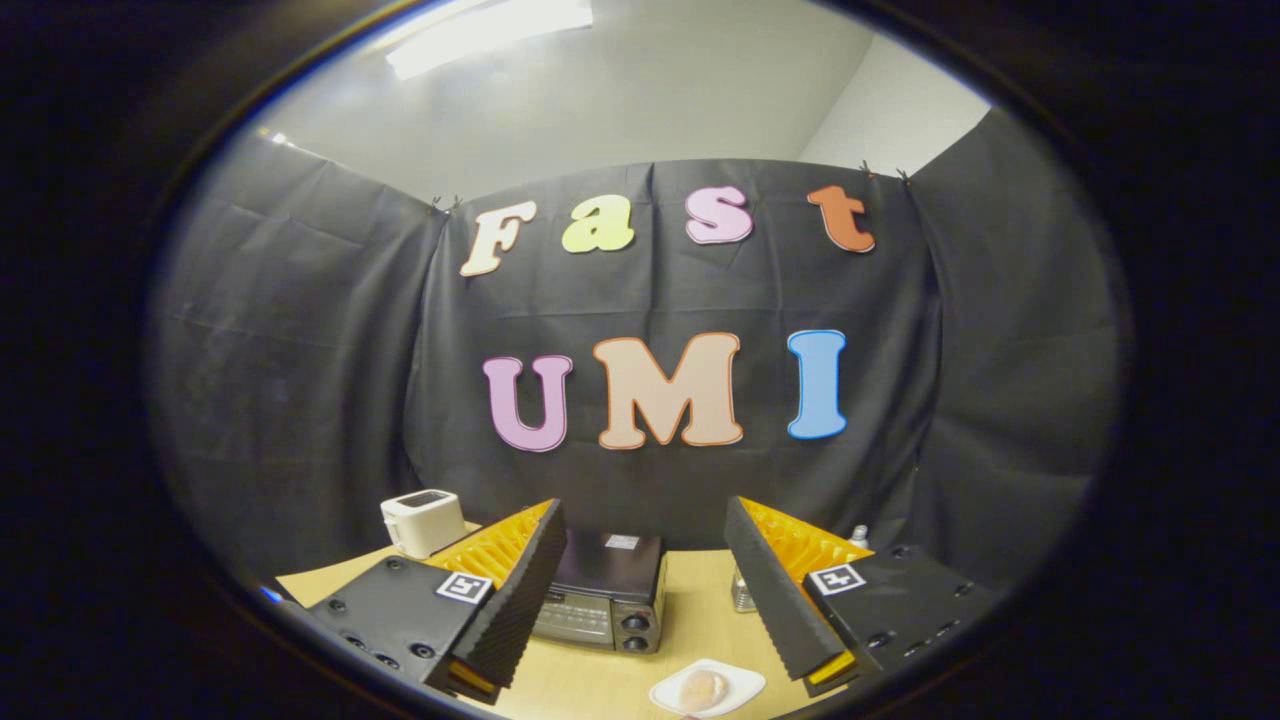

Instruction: Open the toaster oven, put the food inside, and close the toaster oven door.

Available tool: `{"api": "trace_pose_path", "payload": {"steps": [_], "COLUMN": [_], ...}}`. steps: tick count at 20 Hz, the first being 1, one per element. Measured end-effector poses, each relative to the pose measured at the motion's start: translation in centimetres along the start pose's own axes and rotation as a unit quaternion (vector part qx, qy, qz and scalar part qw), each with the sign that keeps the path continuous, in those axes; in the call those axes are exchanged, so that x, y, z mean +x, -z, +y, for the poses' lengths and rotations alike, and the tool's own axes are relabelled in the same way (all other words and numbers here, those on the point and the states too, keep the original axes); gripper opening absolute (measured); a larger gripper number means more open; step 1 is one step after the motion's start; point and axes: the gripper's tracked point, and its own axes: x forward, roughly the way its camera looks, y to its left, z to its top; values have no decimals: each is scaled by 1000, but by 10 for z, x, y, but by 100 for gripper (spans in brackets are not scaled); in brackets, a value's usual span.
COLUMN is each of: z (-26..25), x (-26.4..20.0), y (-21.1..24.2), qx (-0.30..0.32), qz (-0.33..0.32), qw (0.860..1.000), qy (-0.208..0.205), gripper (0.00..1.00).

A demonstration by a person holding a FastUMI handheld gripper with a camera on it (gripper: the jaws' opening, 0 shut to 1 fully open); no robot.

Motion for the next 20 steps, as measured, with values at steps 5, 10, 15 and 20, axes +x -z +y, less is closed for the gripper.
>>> {"api": "trace_pose_path", "payload": {"steps": [5,10,15,20], "z": [-1,1,17,51], "x": [1,4,19,40], "y": [3,14,51,95], "qx": [-1,8,28,42], "qz": [5,9,29,55], "qw": [1000,1000,999,997], "qy": [-1,-2,-16,-41], "gripper": [99,99,99,99]}}
